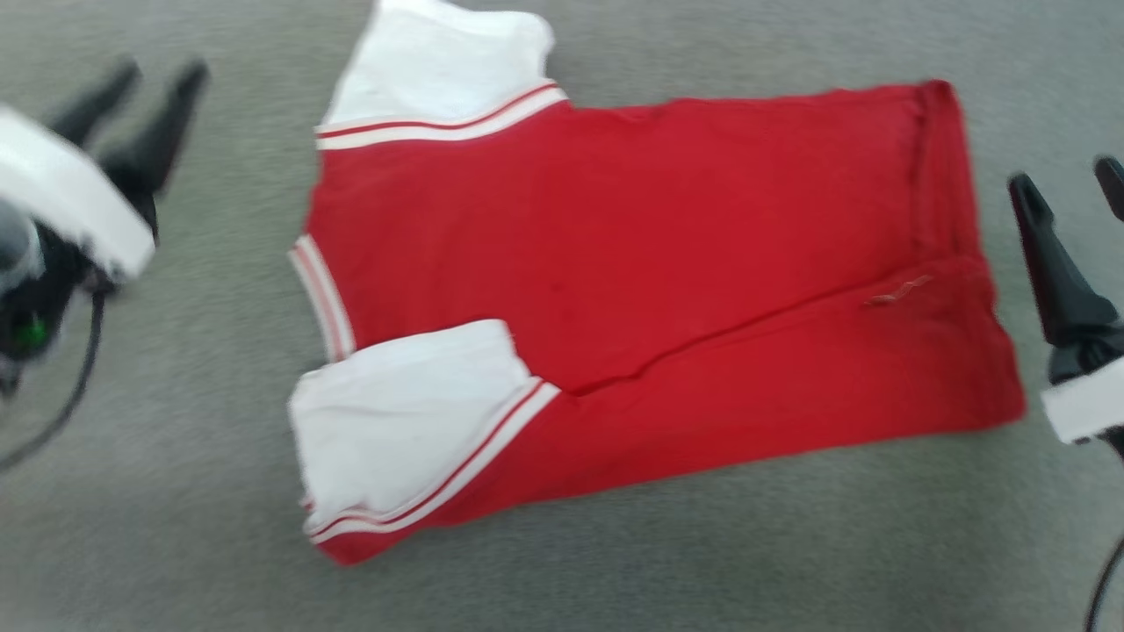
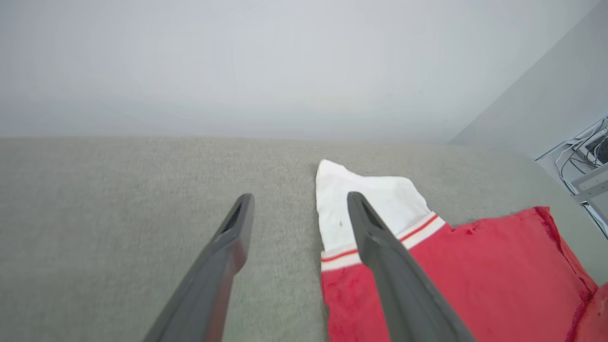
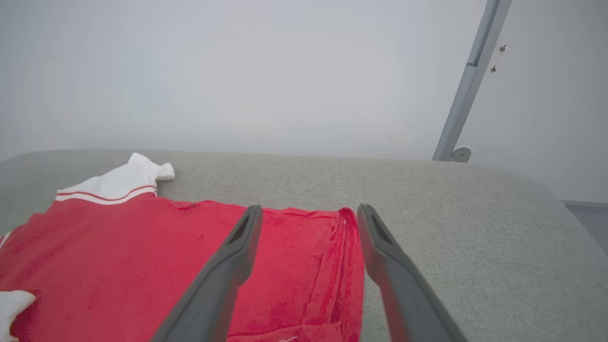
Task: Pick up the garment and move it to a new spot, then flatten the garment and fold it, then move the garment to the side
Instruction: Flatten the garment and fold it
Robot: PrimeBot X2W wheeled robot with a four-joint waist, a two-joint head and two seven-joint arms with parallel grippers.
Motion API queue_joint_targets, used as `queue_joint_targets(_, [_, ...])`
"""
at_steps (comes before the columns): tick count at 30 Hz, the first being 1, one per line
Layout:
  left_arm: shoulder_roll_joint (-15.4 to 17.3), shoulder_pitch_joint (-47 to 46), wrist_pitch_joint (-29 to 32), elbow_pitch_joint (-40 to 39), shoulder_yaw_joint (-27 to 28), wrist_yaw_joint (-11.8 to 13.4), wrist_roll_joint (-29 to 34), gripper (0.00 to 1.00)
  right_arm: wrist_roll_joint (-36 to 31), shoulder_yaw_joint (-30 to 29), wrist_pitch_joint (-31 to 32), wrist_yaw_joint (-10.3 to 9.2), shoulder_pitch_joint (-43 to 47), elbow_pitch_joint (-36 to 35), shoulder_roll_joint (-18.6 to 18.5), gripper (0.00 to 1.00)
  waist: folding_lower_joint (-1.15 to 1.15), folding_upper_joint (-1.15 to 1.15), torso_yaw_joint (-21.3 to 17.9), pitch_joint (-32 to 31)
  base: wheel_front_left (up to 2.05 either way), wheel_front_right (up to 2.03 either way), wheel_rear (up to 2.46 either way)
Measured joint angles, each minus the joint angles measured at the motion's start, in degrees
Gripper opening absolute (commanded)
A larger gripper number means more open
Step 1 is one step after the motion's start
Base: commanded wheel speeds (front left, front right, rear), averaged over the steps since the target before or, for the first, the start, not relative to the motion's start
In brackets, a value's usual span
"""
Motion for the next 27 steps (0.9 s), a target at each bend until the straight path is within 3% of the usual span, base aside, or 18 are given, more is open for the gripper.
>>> queue_joint_targets(3, [-2.68,-6.14,0.41,7.0,0.0,-0.26,2.14,1.0,-1.44,1.46,-4.86,0.0,-1.93,1.25,1.94,1.0,0.0,0.0,-2.72,0.79,0.0,0.0,0.0])
queue_joint_targets(8, [-5.01,-13.0,6.04,15.45,-2.07,-2.34,4.28,1.0,-2.5,2.44,-9.65,0.0,-2.92,2.77,2.93,1.0,0.0,0.0,-6.4,2.13,0.0,0.0,0.0])
queue_joint_targets(18, [-6.64,-24.36,30.19,27.37,-6.75,-8.08,1.99,1.0,-2.18,5.66,-12.65,0.0,-1.87,4.5,4.55,1.0,0.0,0.0,-13.0,6.17,0.0,0.0,0.0])
queue_joint_targets(27, [-5.34,-30.42,46.3,32.75,-7.77,-8.64,-0.87,1.0,-0.7,10.05,-13.72,0.0,-3.17,5.28,4.91,1.0,0.0,0.0,-17.05,9.82,0.0,0.0,0.0])
